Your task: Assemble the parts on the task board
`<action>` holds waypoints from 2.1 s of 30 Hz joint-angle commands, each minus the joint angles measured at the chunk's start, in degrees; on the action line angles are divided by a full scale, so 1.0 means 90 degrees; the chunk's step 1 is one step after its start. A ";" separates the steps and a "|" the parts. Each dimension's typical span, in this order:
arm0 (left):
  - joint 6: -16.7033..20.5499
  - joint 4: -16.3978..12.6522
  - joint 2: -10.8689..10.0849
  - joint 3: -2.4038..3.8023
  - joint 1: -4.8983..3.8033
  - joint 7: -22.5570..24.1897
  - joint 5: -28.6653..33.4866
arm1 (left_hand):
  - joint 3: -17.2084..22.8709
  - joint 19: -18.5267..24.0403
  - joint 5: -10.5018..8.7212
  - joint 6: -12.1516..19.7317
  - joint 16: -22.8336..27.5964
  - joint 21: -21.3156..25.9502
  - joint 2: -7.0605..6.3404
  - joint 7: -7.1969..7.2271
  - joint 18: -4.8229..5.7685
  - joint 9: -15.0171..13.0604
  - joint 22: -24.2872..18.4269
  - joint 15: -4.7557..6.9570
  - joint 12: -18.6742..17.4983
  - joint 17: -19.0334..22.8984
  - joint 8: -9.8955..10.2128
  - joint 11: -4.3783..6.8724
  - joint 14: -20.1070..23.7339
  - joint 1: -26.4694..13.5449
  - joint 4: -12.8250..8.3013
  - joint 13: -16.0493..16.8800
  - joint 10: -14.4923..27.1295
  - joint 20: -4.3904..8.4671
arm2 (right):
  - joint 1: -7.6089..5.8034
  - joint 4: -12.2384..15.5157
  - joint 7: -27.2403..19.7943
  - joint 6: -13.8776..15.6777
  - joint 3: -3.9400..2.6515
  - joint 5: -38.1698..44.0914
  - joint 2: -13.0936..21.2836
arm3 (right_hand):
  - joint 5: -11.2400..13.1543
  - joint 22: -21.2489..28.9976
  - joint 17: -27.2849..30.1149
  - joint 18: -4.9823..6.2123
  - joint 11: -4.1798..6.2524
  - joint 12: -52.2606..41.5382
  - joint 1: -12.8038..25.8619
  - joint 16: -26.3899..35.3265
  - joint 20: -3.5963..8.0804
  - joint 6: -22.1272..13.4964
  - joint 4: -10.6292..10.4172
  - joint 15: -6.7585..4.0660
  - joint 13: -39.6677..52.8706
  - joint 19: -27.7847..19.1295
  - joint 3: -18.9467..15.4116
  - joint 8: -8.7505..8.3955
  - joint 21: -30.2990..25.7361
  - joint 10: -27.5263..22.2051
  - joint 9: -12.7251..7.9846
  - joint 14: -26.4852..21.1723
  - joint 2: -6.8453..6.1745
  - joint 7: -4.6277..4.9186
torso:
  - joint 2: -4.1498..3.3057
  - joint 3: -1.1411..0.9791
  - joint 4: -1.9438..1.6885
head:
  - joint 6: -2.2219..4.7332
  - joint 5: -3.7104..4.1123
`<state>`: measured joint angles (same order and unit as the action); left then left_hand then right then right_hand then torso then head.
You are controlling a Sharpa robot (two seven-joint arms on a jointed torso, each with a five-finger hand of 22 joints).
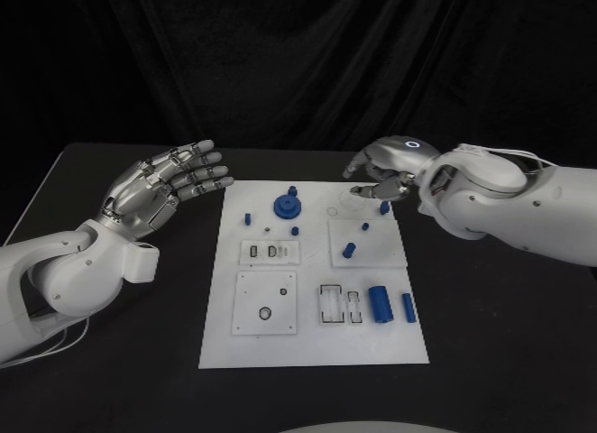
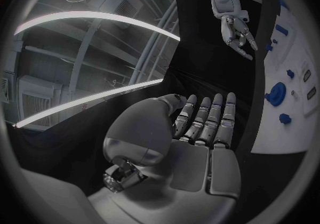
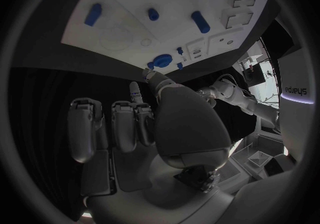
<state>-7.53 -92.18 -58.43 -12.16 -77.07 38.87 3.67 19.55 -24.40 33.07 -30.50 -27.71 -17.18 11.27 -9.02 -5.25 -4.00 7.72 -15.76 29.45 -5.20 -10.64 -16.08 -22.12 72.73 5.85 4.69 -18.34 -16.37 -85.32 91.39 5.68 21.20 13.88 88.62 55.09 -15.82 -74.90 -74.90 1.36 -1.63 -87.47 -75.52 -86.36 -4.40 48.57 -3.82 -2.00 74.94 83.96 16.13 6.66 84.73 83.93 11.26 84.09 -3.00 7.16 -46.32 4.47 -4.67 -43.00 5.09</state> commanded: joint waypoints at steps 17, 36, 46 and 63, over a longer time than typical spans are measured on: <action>-0.0052 0.0038 0.0129 0.0006 0.0014 0.0377 0.0064 | 0.0035 0.0037 0.0009 -0.0020 -0.0042 0.0007 -0.0023 -0.0045 0.0065 0.0000 -0.0010 -0.0005 0.0036 0.0009 -0.0010 -0.0049 0.0054 -0.0064 0.0000 0.0004 0.0001 -0.0011 | 0.0376 0.0151 0.0348 0.0117 0.0048 -0.0417 0.0993 | 0.0559 -0.1339 -0.1125 0.0039 0.0092 0.0045 0.0063 0.0238 0.0093 -0.0006 -0.0349 -0.0093 0.1009 0.0278 -0.0178 -0.0234 -0.0044 0.0156 -0.0123 0.0450 -0.0177 -0.0089 | -0.0004 -0.0006 0.0017 | -0.0065 0.0025; -0.0079 0.0044 0.0123 0.0006 0.0023 0.0345 0.0064 | 0.0044 0.0038 0.0010 -0.0015 -0.0045 0.0006 -0.0026 -0.0045 0.0064 0.0000 -0.0009 -0.0004 0.0038 0.0009 -0.0009 -0.0049 0.0056 -0.0067 -0.0001 0.0004 -0.0002 -0.0011 | 0.0542 -0.0370 0.0424 -0.0074 0.0048 -0.0436 0.0473 | 0.0791 -0.1270 -0.1019 0.0080 0.0101 0.0120 -0.0108 0.0368 0.0102 -0.0319 -0.0408 -0.0099 0.0872 0.0191 -0.0301 -0.0347 -0.0202 0.0042 -0.0230 0.0407 -0.0259 -0.0101 | 0.0000 0.0009 0.0005 | -0.0122 0.0056; -0.0102 0.0050 0.0123 0.0006 0.0026 0.0328 0.0064 | 0.0056 0.0040 0.0010 -0.0017 -0.0049 0.0006 -0.0028 -0.0045 0.0064 -0.0001 -0.0009 -0.0004 0.0040 0.0009 -0.0010 -0.0049 0.0059 -0.0072 0.0000 0.0005 -0.0002 -0.0011 | 0.0652 -0.0745 0.0407 -0.0173 0.0047 -0.0436 0.0194 | 0.0844 -0.1217 -0.0935 0.0110 0.0082 0.0178 -0.0178 0.0473 0.0091 -0.0409 -0.0410 -0.0083 0.0774 0.0123 -0.0344 -0.0335 -0.0319 -0.0048 -0.0260 0.0363 -0.0284 -0.0081 | 0.0002 0.0009 0.0003 | -0.0127 0.0058; -0.0162 0.0034 0.0117 0.0006 0.0039 0.0271 0.0064 | 0.0067 0.0043 0.0010 -0.0001 -0.0052 0.0006 -0.0029 -0.0047 0.0065 0.0001 -0.0010 -0.0005 0.0040 0.0010 -0.0005 -0.0049 0.0064 -0.0077 0.0001 0.0005 -0.0002 -0.0011 | 0.0737 -0.0938 0.0278 -0.0037 0.0045 -0.0420 0.0026 | 0.0859 -0.1207 -0.0912 0.0118 0.0059 0.0174 -0.0328 0.0504 0.0070 -0.0122 -0.0397 -0.0062 0.0786 0.0106 -0.0403 -0.0184 -0.0367 -0.0047 -0.0179 0.0349 -0.0276 -0.0055 | 0.0003 0.0005 0.0002 | -0.0159 0.0072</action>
<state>-7.98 -91.75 -57.40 -12.16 -76.81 38.87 3.97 19.87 -24.40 33.07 -30.51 -27.94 -17.18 11.05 -9.02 -5.25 -3.99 7.73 -15.97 29.45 -5.20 -10.64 -16.08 -21.91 72.50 5.85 4.70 -18.34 -16.37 -78.87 83.00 8.20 20.26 14.31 84.63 55.29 -8.12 -74.92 -74.94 1.37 -1.02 -86.14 -77.97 -82.08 -3.99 47.22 -7.43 -2.41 74.91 83.95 12.81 4.78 81.81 83.73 9.57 84.09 -5.42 6.69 -46.31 4.53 -4.66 -44.41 5.73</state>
